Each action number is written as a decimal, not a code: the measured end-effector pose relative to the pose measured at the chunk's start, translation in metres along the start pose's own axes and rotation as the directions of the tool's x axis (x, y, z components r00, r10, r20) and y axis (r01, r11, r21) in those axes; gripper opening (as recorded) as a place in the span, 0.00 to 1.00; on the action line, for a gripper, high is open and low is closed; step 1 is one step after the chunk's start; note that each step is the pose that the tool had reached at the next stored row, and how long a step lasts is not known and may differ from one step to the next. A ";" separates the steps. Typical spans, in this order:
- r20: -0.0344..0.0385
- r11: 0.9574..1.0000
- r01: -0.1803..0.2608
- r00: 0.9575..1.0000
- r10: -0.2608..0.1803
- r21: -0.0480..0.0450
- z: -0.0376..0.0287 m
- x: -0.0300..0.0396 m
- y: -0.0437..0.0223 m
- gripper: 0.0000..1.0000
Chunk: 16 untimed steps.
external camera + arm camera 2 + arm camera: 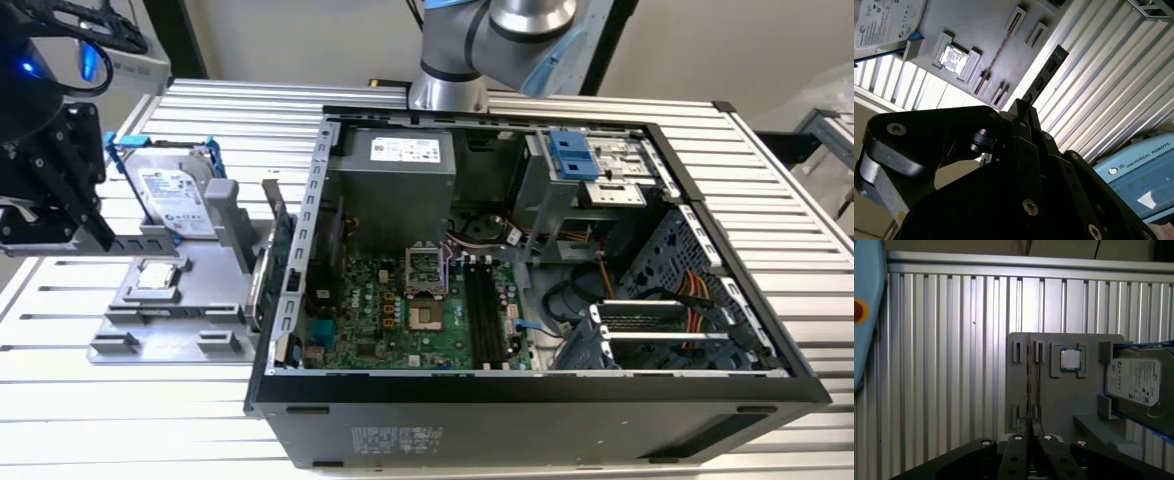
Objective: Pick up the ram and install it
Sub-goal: 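Pick up the ram and move it above insertion slot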
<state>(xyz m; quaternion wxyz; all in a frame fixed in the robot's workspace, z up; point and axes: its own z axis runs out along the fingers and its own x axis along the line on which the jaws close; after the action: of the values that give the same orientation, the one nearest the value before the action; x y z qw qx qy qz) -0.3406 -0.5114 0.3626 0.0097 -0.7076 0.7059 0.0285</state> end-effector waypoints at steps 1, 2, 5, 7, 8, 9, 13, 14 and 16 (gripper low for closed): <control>0.000 1.000 0.000 1.000 0.000 0.000 -0.0006 0.0000 0.0000 0.00; 0.000 1.000 0.000 1.000 0.000 0.000 -0.0013 -0.0001 0.0000 0.00; 0.000 1.000 0.000 1.000 0.000 0.000 -0.0030 -0.0002 0.0001 0.00; 0.000 1.000 0.000 1.000 0.000 0.000 -0.0041 -0.0002 0.0001 0.00; 0.000 1.000 0.000 1.000 0.000 0.000 -0.0046 -0.0003 0.0001 0.00; 0.000 1.000 0.000 1.000 0.000 0.000 -0.0052 -0.0003 0.0001 0.00; -0.001 1.000 0.000 1.000 0.000 0.000 -0.0070 -0.0004 0.0002 0.00; -0.001 1.000 0.000 1.000 0.000 0.000 -0.0073 -0.0004 0.0002 0.00; -0.002 1.000 0.000 1.000 0.000 0.000 -0.0077 -0.0005 0.0002 0.00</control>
<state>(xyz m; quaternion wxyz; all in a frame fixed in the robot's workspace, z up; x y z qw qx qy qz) -0.3406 -0.5113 0.3703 0.0092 -0.7076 0.7060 0.0278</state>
